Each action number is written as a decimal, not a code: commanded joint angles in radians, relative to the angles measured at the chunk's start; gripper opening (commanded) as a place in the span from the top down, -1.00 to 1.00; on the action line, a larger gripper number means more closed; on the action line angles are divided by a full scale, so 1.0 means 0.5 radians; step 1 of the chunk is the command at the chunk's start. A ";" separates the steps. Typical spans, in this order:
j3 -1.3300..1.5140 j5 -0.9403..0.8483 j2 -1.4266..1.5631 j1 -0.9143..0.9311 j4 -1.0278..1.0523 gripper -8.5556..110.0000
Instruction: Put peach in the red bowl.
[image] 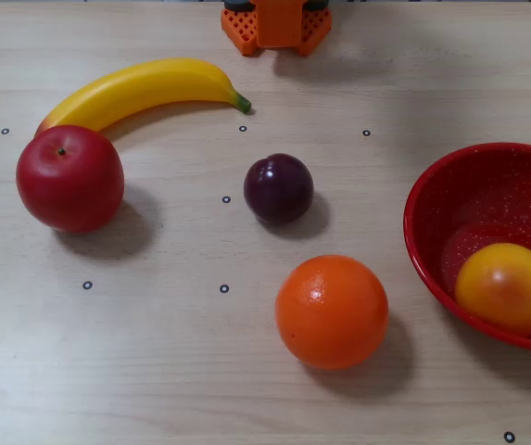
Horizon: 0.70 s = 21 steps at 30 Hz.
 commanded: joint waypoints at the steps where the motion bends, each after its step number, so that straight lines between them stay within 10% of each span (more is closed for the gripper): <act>1: 0.003 0.037 0.086 0.006 0.040 0.86; 21: 0.331 0.086 0.831 0.071 0.319 0.86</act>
